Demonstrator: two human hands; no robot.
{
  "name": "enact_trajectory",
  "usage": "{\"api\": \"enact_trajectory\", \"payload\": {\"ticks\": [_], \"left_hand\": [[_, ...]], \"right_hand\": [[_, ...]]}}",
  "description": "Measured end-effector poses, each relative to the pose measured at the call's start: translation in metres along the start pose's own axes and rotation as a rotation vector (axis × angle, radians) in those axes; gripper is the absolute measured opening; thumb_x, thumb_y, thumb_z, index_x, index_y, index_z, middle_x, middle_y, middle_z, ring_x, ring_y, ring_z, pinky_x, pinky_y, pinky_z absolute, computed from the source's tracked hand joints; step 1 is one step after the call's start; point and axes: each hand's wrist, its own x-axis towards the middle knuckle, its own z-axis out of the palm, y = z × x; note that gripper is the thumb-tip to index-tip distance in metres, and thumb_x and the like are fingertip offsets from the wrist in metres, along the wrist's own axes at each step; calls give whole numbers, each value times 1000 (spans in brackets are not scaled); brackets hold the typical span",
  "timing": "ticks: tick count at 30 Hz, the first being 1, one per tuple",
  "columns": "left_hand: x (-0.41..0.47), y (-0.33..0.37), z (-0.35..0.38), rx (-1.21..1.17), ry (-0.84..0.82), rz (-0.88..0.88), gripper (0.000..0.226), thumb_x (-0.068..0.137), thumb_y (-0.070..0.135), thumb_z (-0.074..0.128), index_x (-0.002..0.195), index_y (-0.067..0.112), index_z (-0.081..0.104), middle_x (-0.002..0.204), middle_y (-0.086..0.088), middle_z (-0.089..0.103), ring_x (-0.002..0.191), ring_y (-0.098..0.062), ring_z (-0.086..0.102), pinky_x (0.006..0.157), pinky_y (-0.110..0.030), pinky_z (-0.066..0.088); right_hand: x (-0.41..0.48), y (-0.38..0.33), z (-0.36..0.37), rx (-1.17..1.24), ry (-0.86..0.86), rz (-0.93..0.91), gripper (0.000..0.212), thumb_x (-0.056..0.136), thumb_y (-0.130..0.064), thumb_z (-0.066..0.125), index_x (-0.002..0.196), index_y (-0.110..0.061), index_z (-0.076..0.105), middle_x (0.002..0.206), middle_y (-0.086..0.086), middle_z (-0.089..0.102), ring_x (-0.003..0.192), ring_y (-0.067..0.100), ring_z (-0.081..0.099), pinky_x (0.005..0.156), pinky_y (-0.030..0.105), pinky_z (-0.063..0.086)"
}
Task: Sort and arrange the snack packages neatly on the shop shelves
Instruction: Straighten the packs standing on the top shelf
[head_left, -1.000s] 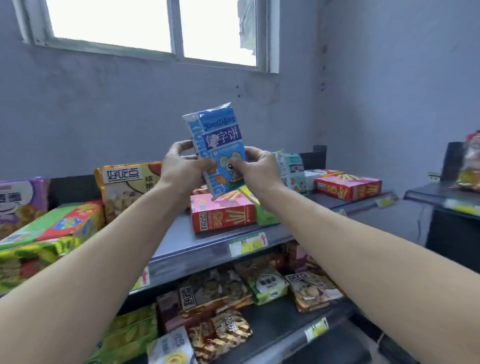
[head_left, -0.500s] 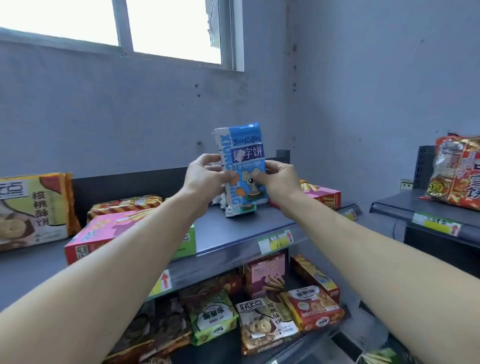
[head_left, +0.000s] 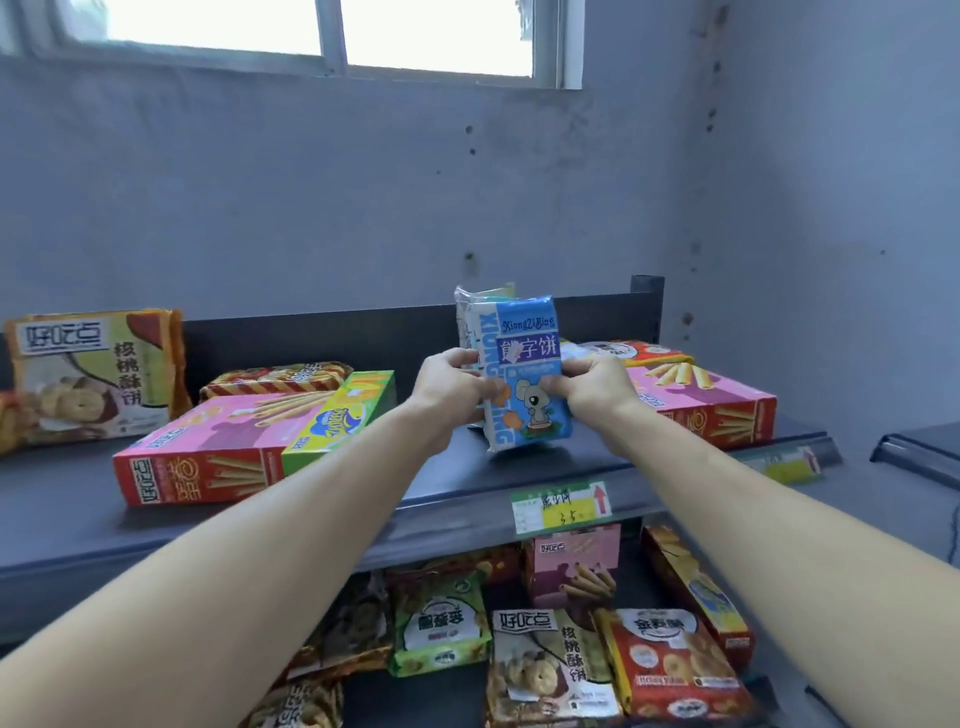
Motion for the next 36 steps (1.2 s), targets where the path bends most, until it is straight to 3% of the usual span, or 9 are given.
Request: {"api": "enact_trajectory", "payload": {"ticks": [6,10,15,19,22,24,30,36], "left_hand": [[7,-6,4,9,38,-26,40,84,-4,63,121,7,56,99,-6,66,74,-12,64,49,-19,51],[11,-8,3,5,40,-24,34,84,-3,63,116,10,58,88,0,67,72,-11,64,43,-16,51],[13,-9,3,81,57,-34,38,85,-1,63,121,8,55,98,-3,67,76,-14,65,53,-23,52],[9,-7,-2,155,86,-32,41,86,5,65,125,5,53,110,-8,65,94,-21,63,77,-35,54],[0,1,-12,201,142,7,38,87,9,65,123,4,54,100,-7,63,89,-20,59,81,-36,53],[-8,10,-21,227,163,51,38,86,9,66,123,4,55,108,-10,61,94,-22,60,83,-35,55],[-38,40,-75,232,201,168,28,86,7,63,114,3,60,100,-10,58,90,-21,57,84,-35,54],[-72,43,-165,334,354,155,23,88,8,62,111,6,63,102,-11,64,92,-22,63,86,-36,55]], "right_hand": [[13,12,3,-6,-24,26,22,90,-10,62,111,-7,68,111,12,69,105,29,64,91,46,53],[16,14,4,5,-26,43,24,90,-11,61,113,-8,67,113,11,68,106,29,63,90,46,53],[12,11,6,-38,-32,6,19,91,-9,60,109,-8,67,113,11,68,106,29,63,91,46,53],[0,-2,7,-185,154,-127,23,92,-10,56,114,-6,64,114,11,67,102,24,62,87,42,55],[-11,-22,10,-274,324,-305,28,93,-9,52,120,-5,61,114,9,66,94,15,58,80,27,51],[-19,-38,18,-279,358,-396,26,94,-9,51,117,-6,62,111,7,67,90,11,56,78,22,47],[-43,-75,82,-227,181,-499,23,92,-12,54,111,-8,66,106,6,69,90,15,60,80,20,44],[-61,-96,161,-277,-45,-485,24,89,-15,57,111,-7,67,107,8,69,101,22,63,92,31,48]]}}
